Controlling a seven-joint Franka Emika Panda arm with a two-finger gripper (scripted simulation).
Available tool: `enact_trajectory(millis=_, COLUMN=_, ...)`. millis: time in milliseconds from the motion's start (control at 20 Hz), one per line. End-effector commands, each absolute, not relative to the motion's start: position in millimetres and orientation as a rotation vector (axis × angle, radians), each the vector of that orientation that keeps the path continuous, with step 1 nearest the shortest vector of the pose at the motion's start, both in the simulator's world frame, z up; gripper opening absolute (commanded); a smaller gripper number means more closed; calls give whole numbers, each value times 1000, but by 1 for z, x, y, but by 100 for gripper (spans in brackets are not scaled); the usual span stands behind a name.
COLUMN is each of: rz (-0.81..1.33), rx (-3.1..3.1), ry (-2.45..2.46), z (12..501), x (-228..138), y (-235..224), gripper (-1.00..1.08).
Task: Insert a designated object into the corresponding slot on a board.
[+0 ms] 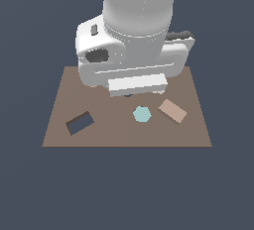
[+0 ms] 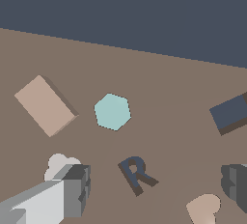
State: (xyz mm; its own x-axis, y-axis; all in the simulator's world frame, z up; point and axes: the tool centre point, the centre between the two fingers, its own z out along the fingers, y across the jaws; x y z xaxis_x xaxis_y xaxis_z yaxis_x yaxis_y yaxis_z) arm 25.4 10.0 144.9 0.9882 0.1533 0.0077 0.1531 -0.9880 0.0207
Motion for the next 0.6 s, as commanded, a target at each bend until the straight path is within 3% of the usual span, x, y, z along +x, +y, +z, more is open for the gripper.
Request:
enact_trajectory(millis=0, rz=13, rx=3105, ry=350, z=135, x=32, y=22, gripper=100)
enact_trajectory(millis=550, rz=6, rx=2982, ry=976, z=79, x=51, y=99, gripper=100)
